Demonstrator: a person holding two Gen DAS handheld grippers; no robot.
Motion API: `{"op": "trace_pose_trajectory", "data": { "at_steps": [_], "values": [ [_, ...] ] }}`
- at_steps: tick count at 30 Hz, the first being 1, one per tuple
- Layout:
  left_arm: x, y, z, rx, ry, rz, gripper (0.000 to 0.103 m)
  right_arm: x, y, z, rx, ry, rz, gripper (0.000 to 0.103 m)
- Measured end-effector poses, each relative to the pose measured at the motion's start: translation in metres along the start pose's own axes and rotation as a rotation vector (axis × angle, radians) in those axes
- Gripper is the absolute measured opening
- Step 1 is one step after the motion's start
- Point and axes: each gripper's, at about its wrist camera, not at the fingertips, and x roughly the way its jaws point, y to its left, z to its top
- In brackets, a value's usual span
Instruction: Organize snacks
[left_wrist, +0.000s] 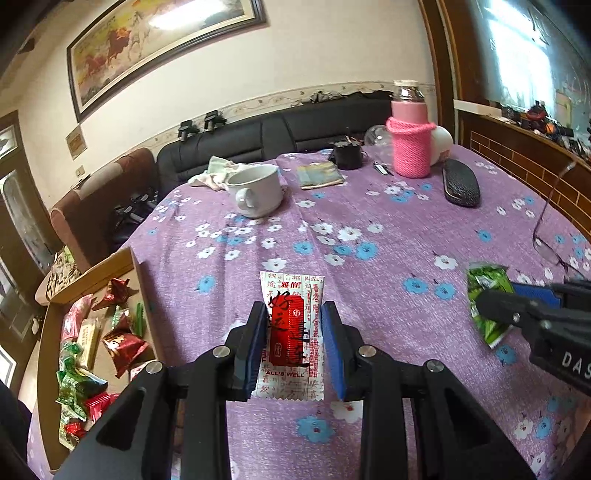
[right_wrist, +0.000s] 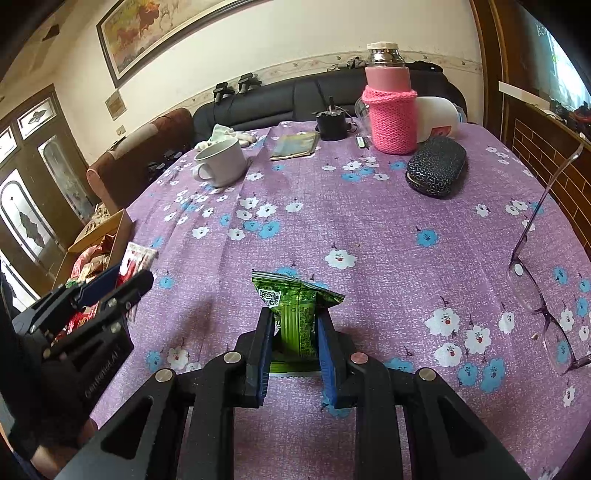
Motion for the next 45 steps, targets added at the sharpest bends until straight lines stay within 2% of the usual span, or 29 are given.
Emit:
{"op": "trace_pose_trajectory", "data": {
  "at_steps": [15,20,26,34,39,45],
  "values": [
    [-0.001,0.018,0.007,-0.048,-0.017,0.028,0.030,0.002,0.015,-0.004,-0.042,-0.006,0.019,0.024],
    [-0.005,0.027,0.011,-0.072,-0.032,0.028,0.030,0.006,0.019,-0.003,-0.011,0.021,0.049,0.024],
    [-0.011,0.054,0.019,-0.131,-0.044,0.037,0.030,0.008,0.049,-0.002,-0.030,0.050,0.088,0.024],
    [-0.019,0.132,0.025,-0.280,-0.065,0.109,0.030,0.011,0.110,0.006,-0.083,0.064,0.158,0.025],
    [-0.020,0.191,0.020,-0.356,-0.014,0.206,0.030,0.015,0.156,0.013,-0.139,0.067,0.204,0.025],
    [-0.014,0.243,0.004,-0.411,0.054,0.304,0.030,0.034,0.220,0.019,-0.211,0.097,0.260,0.025]
  ]
}}
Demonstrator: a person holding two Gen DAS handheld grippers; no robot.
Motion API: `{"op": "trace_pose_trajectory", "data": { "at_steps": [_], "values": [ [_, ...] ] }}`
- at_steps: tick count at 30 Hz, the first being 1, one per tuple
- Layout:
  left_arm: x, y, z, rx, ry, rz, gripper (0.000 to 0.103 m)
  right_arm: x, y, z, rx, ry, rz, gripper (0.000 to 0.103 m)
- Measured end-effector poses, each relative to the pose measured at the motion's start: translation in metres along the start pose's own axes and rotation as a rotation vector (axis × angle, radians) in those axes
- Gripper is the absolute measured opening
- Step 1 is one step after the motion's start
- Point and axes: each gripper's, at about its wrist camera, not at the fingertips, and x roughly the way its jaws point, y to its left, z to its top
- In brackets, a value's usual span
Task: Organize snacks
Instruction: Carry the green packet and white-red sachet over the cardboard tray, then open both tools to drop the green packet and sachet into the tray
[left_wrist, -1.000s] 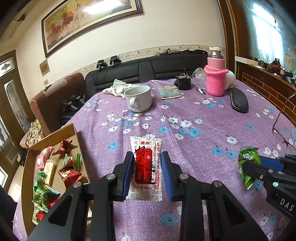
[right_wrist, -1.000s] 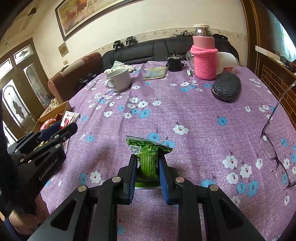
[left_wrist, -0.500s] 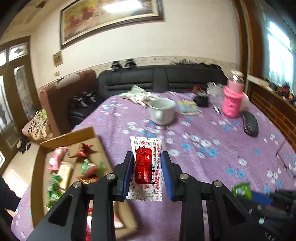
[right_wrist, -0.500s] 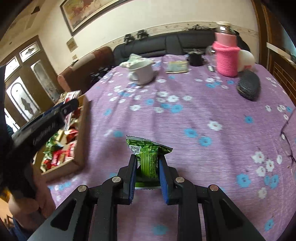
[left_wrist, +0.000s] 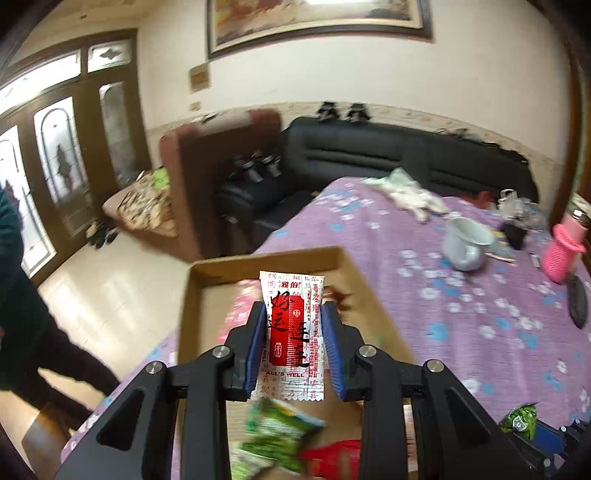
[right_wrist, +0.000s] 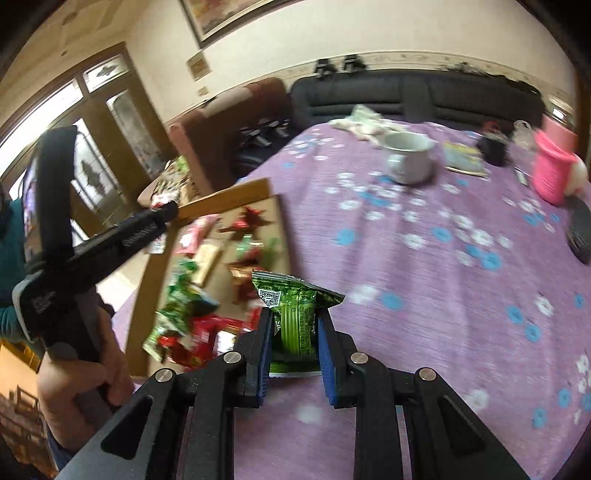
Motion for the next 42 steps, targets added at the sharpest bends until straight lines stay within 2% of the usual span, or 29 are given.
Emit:
{"op": "trace_pose_trajectory", "data": {
  "at_steps": [2,7,16,42],
  "values": [
    [0.010,0.010,-0.001,-0.007,0.022,0.050,0.030,0.014,0.015,0.004,-0.015,0.019,0.023,0.025],
    [0.036,0.025,-0.009,-0.030,0.098,0.093,0.030,0.045,0.034,0.008,-0.027,0.052,0.050,0.025],
    [0.061,0.024,-0.016,-0.022,0.174,0.118,0.030,0.080,0.044,0.007,-0.032,0.099,0.067,0.025],
    [0.066,0.024,-0.016,-0.028,0.188,0.127,0.031,0.105,0.040,0.009,-0.006,0.106,0.029,0.026]
  ]
}}
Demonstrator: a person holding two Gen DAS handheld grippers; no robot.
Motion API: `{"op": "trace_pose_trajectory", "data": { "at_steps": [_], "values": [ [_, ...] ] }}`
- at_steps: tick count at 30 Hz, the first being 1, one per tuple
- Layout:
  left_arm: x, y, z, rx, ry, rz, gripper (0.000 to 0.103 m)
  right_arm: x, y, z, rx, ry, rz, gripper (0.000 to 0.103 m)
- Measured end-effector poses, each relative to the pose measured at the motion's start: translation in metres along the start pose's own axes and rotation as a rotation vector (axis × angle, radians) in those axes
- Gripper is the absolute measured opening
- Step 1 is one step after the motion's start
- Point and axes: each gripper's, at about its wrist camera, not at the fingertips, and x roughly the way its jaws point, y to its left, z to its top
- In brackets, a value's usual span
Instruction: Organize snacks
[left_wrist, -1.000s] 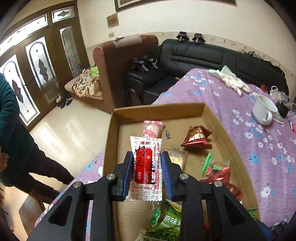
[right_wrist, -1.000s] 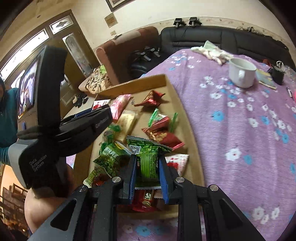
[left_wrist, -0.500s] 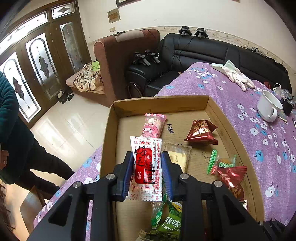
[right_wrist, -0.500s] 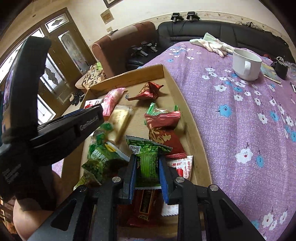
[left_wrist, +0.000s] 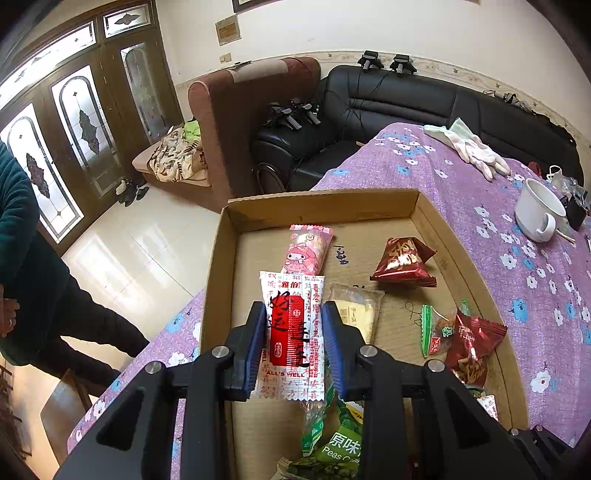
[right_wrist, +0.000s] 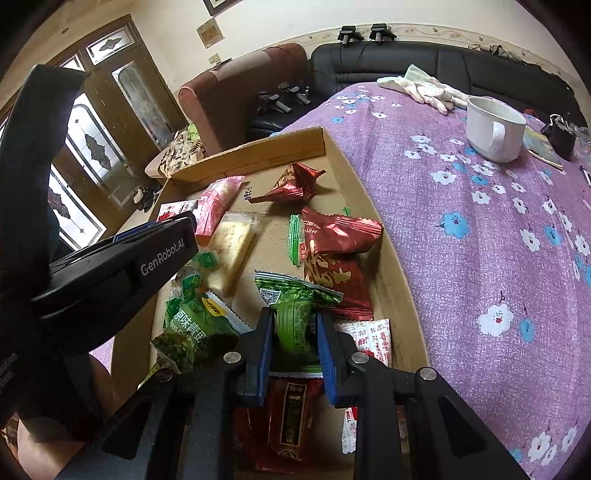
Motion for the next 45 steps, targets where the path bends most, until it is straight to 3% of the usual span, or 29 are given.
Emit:
{"op": "trace_pose_trajectory", "data": {
  "at_steps": [13,24,28,32,34,36,38,41,45],
  "values": [
    [0.000,0.002,-0.002,-0.003,-0.003,0.004,0.032,0.000,0.000,0.000,-0.001,0.015,0.020,0.026],
    [-0.002,0.006,-0.005,-0.008,-0.002,0.008,0.043,-0.007,0.003,-0.001,-0.007,0.001,0.035,0.034],
    [-0.002,0.005,-0.004,-0.006,-0.009,0.010,0.051,-0.012,0.002,-0.001,-0.007,-0.013,0.038,0.043],
    [-0.003,0.006,-0.005,-0.011,-0.010,0.010,0.052,-0.020,0.000,-0.001,-0.005,-0.024,0.046,0.044],
    [-0.005,0.005,-0.004,-0.015,-0.017,0.012,0.058,-0.028,-0.001,-0.002,-0.005,-0.036,0.050,0.045],
    [-0.009,0.006,-0.004,-0.022,-0.029,0.011,0.065,-0.037,-0.002,-0.004,-0.006,-0.056,0.047,0.051],
    [-0.012,0.005,-0.003,-0.027,-0.044,0.012,0.070,-0.048,-0.004,-0.006,-0.008,-0.084,0.039,0.065],
    [-0.017,0.006,-0.002,-0.032,-0.069,0.015,0.073,-0.066,-0.010,-0.012,-0.016,-0.113,0.025,0.077],
    [-0.035,0.009,-0.001,-0.067,-0.160,0.013,0.085,-0.094,-0.025,-0.028,-0.015,-0.127,0.031,0.088]
  ]
}}
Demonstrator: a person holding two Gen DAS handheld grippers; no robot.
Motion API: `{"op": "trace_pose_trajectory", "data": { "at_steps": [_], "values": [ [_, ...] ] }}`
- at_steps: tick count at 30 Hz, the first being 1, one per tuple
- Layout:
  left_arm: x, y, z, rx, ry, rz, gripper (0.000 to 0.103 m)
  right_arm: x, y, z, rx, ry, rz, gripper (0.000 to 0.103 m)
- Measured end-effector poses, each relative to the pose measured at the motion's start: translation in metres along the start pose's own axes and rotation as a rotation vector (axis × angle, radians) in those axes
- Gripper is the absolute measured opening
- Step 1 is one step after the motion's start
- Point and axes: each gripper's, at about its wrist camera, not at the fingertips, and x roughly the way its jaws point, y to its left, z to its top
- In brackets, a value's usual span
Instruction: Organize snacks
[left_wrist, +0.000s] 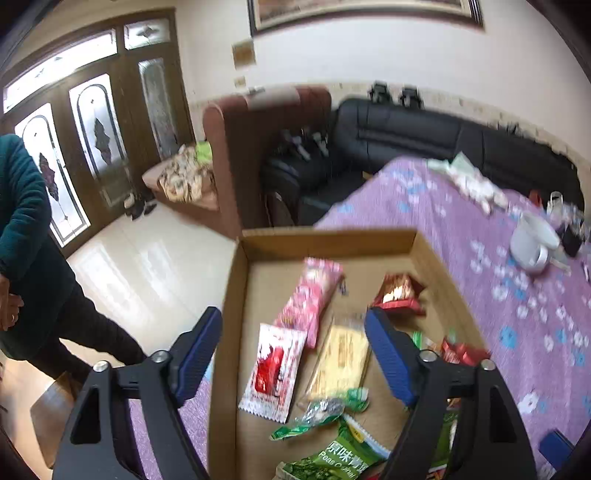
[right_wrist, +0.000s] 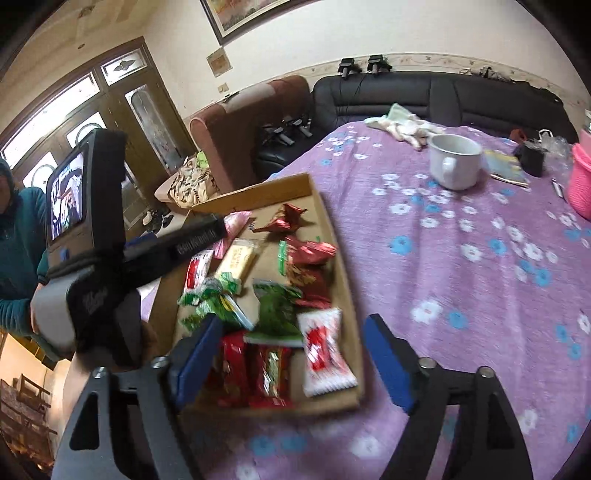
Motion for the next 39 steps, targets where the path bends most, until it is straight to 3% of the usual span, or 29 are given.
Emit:
{"op": "trace_pose_trajectory", "data": {
  "at_steps": [3,5,9,11,14,21,25,29,39],
  "values": [
    [-0.018,0.002,0.002,-0.029,-0.106,0.028,0.100,-0.026,-0.015,-0.025,-0.043,0.004,-0.050,0.092],
    [-0.034,0.004,0.002,-0.048,-0.199,0.064,0.103,-0.043,-0.026,-0.042,-0.052,-0.015,-0.080,0.093],
    [-0.058,0.003,-0.003,-0.068,-0.321,0.064,0.103,-0.063,-0.046,-0.070,-0.048,-0.084,-0.145,0.094],
    [-0.064,-0.001,-0.003,-0.071,-0.315,0.073,0.103,-0.061,-0.052,-0.071,-0.056,-0.090,-0.177,0.094],
    [-0.077,-0.008,-0.008,-0.051,-0.259,0.019,0.103,-0.070,-0.055,-0.070,-0.064,-0.125,-0.181,0.094],
    [-0.116,-0.019,-0.057,0.060,-0.200,-0.036,0.103,-0.086,-0.052,-0.073,-0.065,-0.179,-0.185,0.094],
    [-0.131,-0.016,-0.078,0.058,-0.235,-0.045,0.103,-0.086,-0.059,-0.072,-0.029,-0.170,-0.182,0.094],
    [-0.144,-0.016,-0.093,0.050,-0.307,0.039,0.103,-0.084,-0.059,-0.073,-0.037,-0.168,-0.198,0.094],
    [-0.136,-0.034,-0.104,0.134,-0.254,-0.033,0.103,-0.075,-0.063,-0.074,-0.038,-0.145,-0.216,0.094]
  ]
}}
